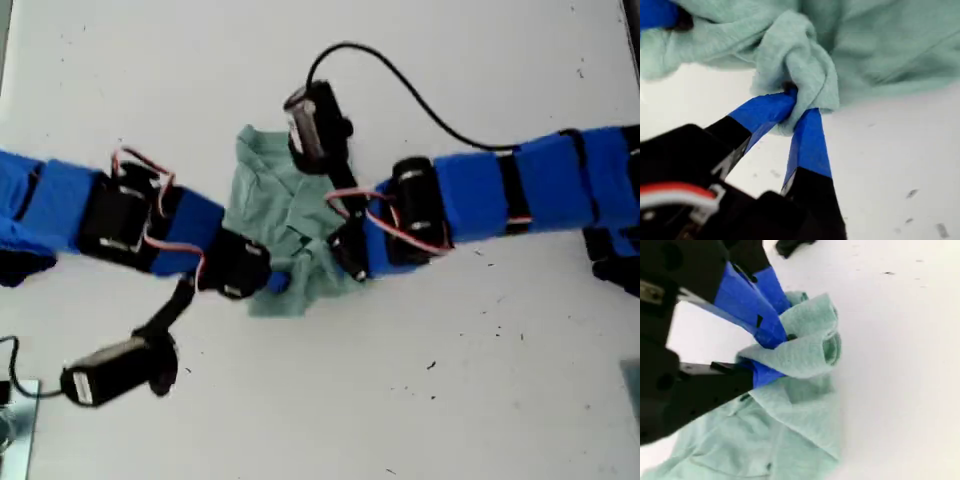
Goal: Fold t shirt
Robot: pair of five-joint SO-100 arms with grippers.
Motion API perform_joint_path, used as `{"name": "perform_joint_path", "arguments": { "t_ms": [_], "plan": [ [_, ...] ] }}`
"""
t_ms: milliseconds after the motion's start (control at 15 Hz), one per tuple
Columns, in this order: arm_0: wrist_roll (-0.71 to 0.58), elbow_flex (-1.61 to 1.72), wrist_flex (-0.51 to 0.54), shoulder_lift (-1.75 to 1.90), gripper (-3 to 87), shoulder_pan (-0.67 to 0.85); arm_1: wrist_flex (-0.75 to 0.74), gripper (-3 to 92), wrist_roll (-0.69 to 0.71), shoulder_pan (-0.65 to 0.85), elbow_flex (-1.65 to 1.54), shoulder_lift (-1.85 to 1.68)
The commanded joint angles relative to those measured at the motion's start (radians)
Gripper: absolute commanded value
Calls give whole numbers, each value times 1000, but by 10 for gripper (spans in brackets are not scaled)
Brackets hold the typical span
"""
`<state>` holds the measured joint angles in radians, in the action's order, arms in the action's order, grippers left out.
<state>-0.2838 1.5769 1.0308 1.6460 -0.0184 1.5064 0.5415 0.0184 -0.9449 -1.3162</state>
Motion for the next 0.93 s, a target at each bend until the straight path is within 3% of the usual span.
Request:
{"name": "perform_joint_path", "arguments": {
  "t_ms": [0, 67, 133, 200, 267, 333, 467, 600, 867],
  "plan": [
    [-89, 160, -51, 209, -3, 215, -141, -6, 98, 170, -11, -81],
    [-109, 207, -64, 209, -3, 268, -167, 65, 91, 216, -28, -77],
    [-107, 239, -66, 215, -2, 310, -164, 255, 46, 268, -37, -77],
    [-114, 262, -66, 236, 120, 344, -153, 390, 21, 311, -57, -100],
    [-129, 287, -67, 285, 230, 377, -245, 390, 32, 347, -172, -204],
    [-130, 334, -69, 371, 286, 423, -413, 336, 57, 388, -373, -370],
    [-140, 491, -84, 664, 312, 537, -815, 290, 49, 474, -874, -787],
    [-181, 692, -84, 982, 276, 672, -698, 281, 14, 531, -1028, -988],
    [-144, 1043, -118, 1252, 231, 719, -554, 245, -40, 520, -1362, -1402]
  ]
}}
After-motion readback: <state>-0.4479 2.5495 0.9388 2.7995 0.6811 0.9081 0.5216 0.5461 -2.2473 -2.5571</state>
